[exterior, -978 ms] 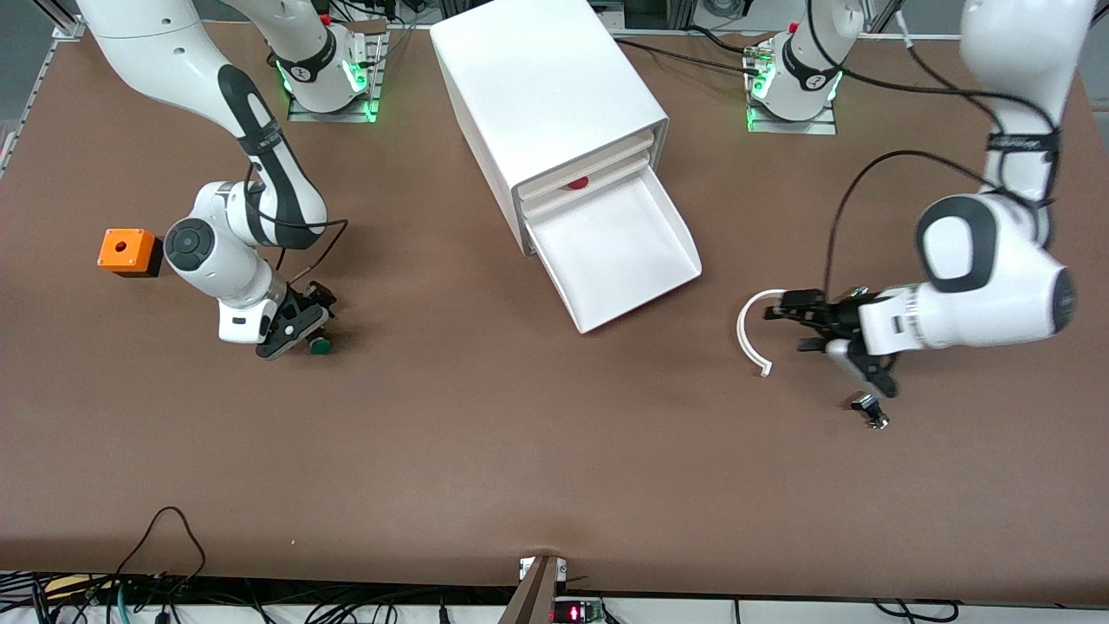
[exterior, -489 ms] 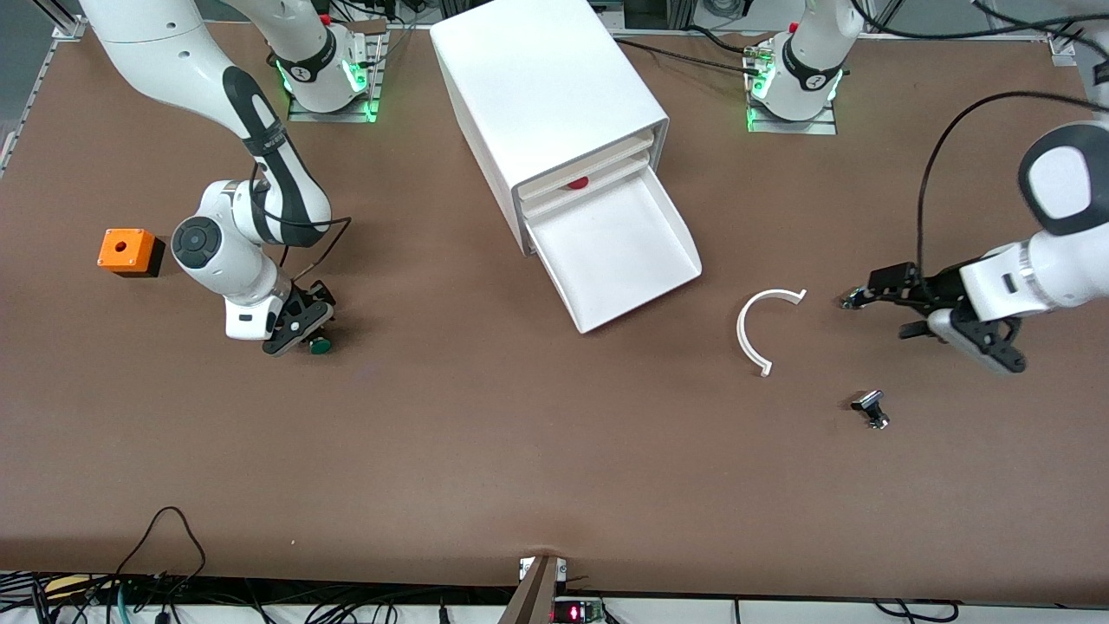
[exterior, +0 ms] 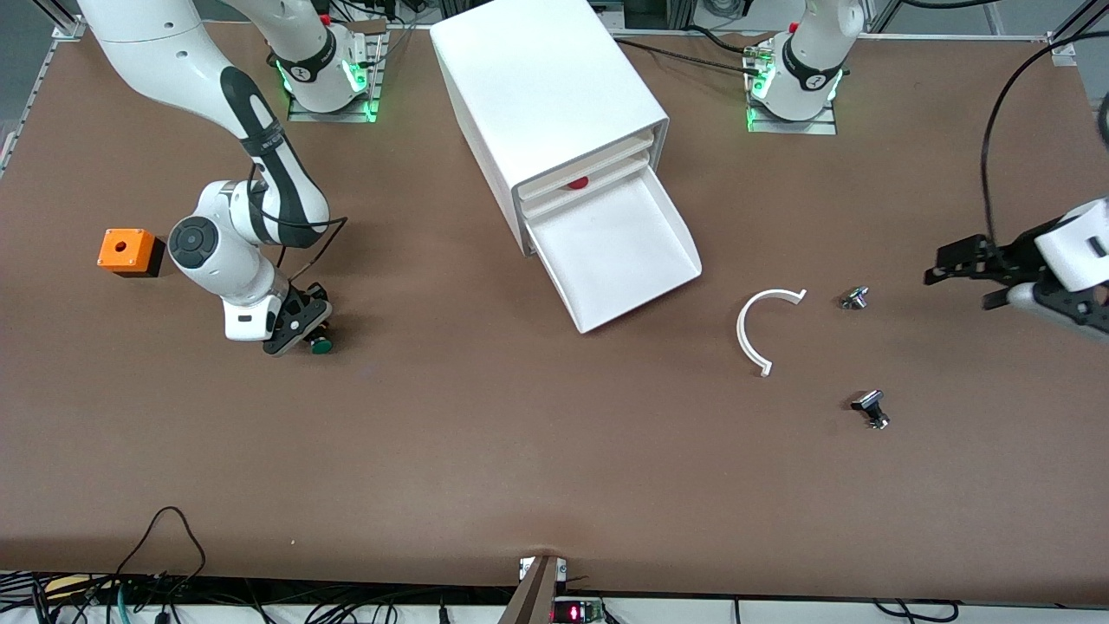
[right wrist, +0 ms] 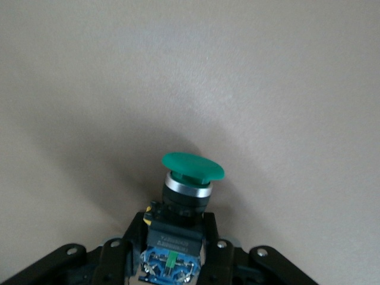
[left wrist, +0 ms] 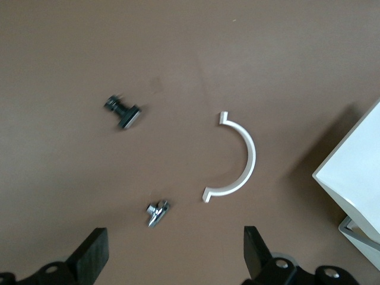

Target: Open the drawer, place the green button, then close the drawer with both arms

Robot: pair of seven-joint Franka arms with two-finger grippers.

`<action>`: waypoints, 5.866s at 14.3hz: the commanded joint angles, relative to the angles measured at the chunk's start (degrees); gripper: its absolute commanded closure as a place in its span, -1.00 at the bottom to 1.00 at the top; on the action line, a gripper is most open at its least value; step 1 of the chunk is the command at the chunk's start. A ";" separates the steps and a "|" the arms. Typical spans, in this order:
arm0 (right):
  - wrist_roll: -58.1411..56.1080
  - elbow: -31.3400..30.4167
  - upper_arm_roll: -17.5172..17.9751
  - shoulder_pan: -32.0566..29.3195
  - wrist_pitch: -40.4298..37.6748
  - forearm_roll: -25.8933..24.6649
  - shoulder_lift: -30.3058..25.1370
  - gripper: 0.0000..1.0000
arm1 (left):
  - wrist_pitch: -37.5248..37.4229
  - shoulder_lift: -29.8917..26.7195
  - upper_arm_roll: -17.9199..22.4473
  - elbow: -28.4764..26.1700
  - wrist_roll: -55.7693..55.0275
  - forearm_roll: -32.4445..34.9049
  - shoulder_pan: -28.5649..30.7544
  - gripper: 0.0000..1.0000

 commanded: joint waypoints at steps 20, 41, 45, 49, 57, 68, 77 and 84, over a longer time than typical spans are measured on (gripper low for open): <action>35.92 50.78 0.23 12.41 -60.74 0.13 -0.84 0.84 | -23.81 0.71 3.36 14.91 -25.16 6.68 -9.77 -1.00; 76.55 58.80 3.75 36.77 -41.88 -2.77 17.27 0.85 | -22.05 0.80 3.54 14.73 -24.90 6.24 -9.50 -1.00; 79.90 55.80 3.83 39.32 -35.17 -2.85 19.02 0.85 | -22.05 0.89 3.45 14.65 -24.81 6.15 -9.24 -1.00; 80.51 55.80 3.84 40.99 -31.75 -2.16 21.83 0.85 | -21.96 0.89 3.45 14.65 -24.81 6.15 -9.15 -1.00; 83.24 55.88 3.84 43.28 -26.91 -2.50 24.92 0.77 | -20.82 0.72 3.45 13.68 -24.81 6.06 -9.15 -1.00; 68.77 62.48 2.60 32.67 -50.44 -2.51 16.41 -1.00 | -16.87 -3.94 5.72 6.83 -27.27 6.94 -14.85 -1.00; 44.06 62.39 2.78 16.48 -66.71 -2.77 7.17 -1.00 | -16.87 -3.86 7.32 6.91 -27.18 6.94 -15.22 -1.00; 34.90 48.17 3.39 4.10 -68.39 -2.77 -7.32 -1.00 | -16.95 -3.77 7.32 6.91 -27.27 6.86 -14.95 -1.00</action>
